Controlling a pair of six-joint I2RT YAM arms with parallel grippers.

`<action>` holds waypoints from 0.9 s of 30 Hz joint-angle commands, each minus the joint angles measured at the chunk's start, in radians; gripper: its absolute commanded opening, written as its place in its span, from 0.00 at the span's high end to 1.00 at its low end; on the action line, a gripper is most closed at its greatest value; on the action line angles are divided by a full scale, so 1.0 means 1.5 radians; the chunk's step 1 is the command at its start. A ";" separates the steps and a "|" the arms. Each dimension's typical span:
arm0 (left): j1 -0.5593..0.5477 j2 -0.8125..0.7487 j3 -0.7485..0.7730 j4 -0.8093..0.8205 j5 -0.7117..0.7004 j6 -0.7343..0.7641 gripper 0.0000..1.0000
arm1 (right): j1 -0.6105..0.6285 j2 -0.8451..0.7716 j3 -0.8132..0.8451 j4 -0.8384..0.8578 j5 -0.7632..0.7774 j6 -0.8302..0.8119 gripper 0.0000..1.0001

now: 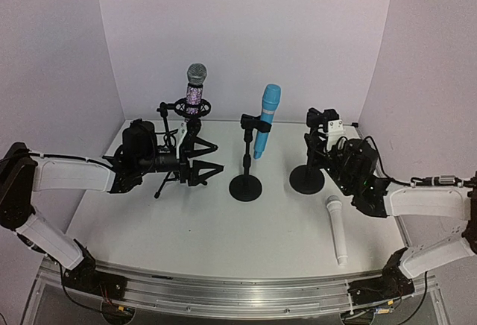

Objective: Attach the microphones to the stand

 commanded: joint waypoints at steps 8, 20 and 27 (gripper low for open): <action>0.003 -0.081 -0.034 0.044 0.011 -0.013 0.23 | 0.332 -0.029 0.058 -0.088 0.317 0.039 1.00; 0.003 -0.111 -0.053 0.038 0.016 -0.009 0.23 | 0.438 0.288 0.102 0.361 0.353 0.063 1.00; 0.003 -0.113 -0.047 0.029 0.016 -0.003 0.23 | 0.445 0.354 0.151 0.405 0.363 0.061 1.00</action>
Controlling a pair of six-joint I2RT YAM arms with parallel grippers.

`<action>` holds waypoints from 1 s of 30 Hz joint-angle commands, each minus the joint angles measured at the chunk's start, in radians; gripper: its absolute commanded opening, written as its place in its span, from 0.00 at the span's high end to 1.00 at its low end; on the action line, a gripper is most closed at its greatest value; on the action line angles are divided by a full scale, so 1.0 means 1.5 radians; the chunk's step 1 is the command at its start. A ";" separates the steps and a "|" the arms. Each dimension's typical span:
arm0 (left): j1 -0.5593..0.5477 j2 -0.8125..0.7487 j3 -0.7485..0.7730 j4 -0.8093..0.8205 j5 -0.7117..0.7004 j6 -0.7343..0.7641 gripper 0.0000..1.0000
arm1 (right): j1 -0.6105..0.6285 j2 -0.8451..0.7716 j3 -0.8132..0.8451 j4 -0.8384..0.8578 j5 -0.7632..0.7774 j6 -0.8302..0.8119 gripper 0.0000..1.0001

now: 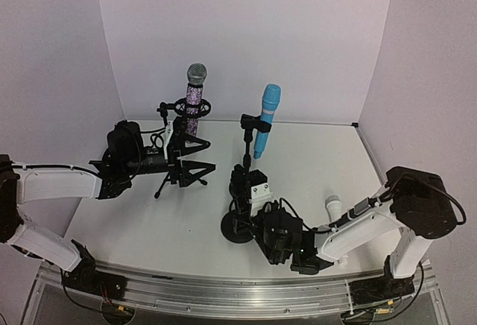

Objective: Attach the microphones to the stand

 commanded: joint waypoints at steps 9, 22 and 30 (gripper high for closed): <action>0.003 -0.015 0.005 0.012 0.011 0.004 0.23 | 0.045 -0.004 0.025 0.134 0.092 -0.022 1.00; 0.002 -0.001 0.015 0.011 0.018 0.006 0.23 | 0.058 -0.004 -0.011 -0.009 0.096 0.071 1.00; 0.002 0.001 0.017 0.009 0.024 0.007 0.22 | 0.058 -0.018 -0.012 -0.060 0.039 0.070 0.63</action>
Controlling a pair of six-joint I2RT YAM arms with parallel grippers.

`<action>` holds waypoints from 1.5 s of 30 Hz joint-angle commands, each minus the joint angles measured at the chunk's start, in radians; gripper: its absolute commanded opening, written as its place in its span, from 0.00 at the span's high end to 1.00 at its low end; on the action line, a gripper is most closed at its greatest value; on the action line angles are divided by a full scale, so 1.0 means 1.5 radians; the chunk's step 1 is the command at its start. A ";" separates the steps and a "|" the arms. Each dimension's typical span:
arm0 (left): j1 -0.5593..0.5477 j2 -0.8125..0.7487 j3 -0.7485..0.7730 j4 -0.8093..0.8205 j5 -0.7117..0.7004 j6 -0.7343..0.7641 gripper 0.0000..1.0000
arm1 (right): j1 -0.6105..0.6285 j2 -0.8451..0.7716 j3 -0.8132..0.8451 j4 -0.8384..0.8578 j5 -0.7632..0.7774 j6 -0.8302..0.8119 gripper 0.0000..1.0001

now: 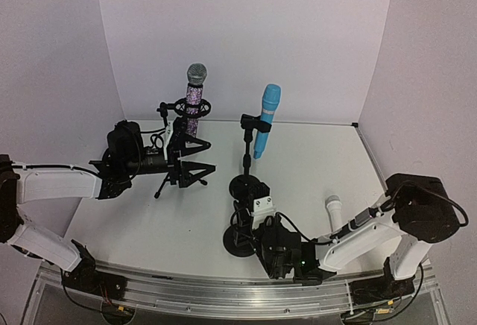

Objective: Attach the microphones to the stand

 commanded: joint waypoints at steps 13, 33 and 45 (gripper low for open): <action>0.003 -0.020 0.009 0.004 0.025 0.025 0.20 | 0.028 -0.213 0.012 -0.648 -0.228 0.253 0.07; -0.019 -0.065 -0.020 -0.011 0.076 0.029 0.21 | -0.303 -0.498 0.031 -1.326 -0.440 0.649 0.15; -0.032 -0.079 -0.009 -0.057 0.066 0.057 0.19 | -0.625 -0.243 0.188 -1.363 -0.746 0.345 0.14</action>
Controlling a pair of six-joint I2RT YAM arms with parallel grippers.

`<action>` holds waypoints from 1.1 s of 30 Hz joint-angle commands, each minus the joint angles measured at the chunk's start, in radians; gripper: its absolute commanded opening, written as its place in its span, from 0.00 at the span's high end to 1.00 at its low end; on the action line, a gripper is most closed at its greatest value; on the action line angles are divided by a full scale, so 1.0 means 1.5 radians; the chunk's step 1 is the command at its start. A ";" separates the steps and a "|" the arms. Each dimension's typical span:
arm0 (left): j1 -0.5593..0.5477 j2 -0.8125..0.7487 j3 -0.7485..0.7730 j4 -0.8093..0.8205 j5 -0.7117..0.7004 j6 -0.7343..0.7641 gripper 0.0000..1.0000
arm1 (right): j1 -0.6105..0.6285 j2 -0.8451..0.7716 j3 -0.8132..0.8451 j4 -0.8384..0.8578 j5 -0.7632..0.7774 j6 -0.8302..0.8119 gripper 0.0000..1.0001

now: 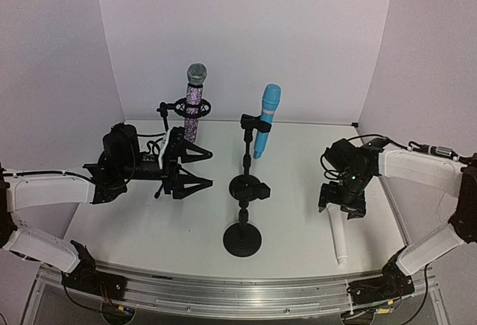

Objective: Attach the microphones to the stand

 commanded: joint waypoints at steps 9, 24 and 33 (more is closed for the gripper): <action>-0.003 -0.019 0.020 -0.029 -0.002 0.028 0.19 | -0.096 0.092 0.019 -0.037 -0.094 -0.187 0.32; -0.003 -0.011 0.030 -0.032 0.002 0.031 0.19 | -0.116 0.155 -0.015 0.049 -0.063 -0.222 0.45; -0.003 -0.018 0.030 -0.043 -0.002 0.034 0.19 | -0.121 0.179 -0.027 0.080 -0.043 -0.221 0.70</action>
